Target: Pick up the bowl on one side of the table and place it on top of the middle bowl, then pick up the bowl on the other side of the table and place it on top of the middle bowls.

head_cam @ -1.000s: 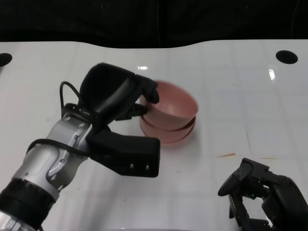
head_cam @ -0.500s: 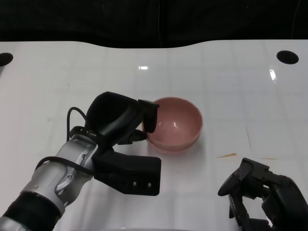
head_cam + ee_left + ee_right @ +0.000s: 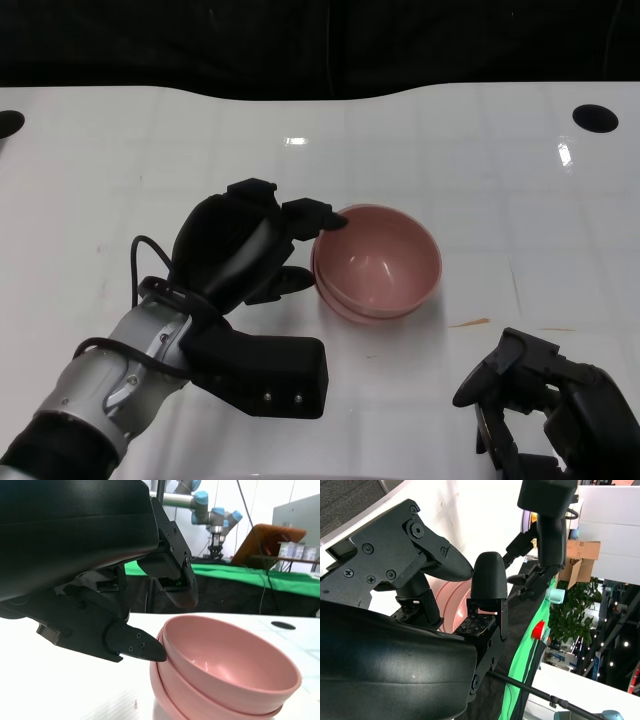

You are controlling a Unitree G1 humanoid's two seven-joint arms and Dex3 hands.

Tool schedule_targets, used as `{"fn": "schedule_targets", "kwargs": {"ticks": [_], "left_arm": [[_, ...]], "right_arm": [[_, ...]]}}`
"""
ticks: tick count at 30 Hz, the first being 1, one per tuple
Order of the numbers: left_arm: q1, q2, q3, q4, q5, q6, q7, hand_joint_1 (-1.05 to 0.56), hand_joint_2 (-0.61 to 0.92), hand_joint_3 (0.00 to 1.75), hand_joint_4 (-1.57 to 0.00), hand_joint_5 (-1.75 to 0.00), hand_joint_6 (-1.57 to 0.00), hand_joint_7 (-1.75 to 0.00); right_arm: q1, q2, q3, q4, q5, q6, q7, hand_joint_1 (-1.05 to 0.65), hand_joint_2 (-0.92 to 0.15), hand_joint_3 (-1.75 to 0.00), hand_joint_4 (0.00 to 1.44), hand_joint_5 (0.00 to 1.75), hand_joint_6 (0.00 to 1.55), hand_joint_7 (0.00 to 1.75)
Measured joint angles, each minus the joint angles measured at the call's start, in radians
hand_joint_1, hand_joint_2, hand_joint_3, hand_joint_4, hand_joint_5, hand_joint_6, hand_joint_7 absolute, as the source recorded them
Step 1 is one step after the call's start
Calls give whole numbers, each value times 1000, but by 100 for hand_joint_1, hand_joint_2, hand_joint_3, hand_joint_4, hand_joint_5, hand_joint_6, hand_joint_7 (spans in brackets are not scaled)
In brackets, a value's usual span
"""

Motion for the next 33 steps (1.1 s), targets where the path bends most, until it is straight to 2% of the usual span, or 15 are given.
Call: {"fn": "schedule_targets", "kwargs": {"ticks": [4,7,13,23,33], "left_arm": [[8,2,5,-18,0,9,-9,-38,92,7,-36,-89,-58,-12],[13,5,8,-44,1,29,-25,-39,92,7,-40,-75,-59,-7],[17,11,9,-82,5,85,-72,-39,92,5,-38,-69,-57,-4],[17,38,1,-88,22,139,-167,-39,92,1,-45,-41,-56,0],[12,49,-12,-60,40,141,-180,-41,92,2,-46,-34,-56,0]], "right_arm": [[0,0,0,0,0,0,0,-16,-46,-128,78,172,77,137],[0,0,0,0,0,0,1,-17,-46,-128,79,171,77,137],[0,0,-1,0,-1,0,3,-16,-47,-128,78,170,76,137],[0,0,-1,0,1,0,6,-16,-47,-128,79,171,76,137],[0,0,-1,0,2,0,6,-16,-47,-127,78,171,77,136]]}}
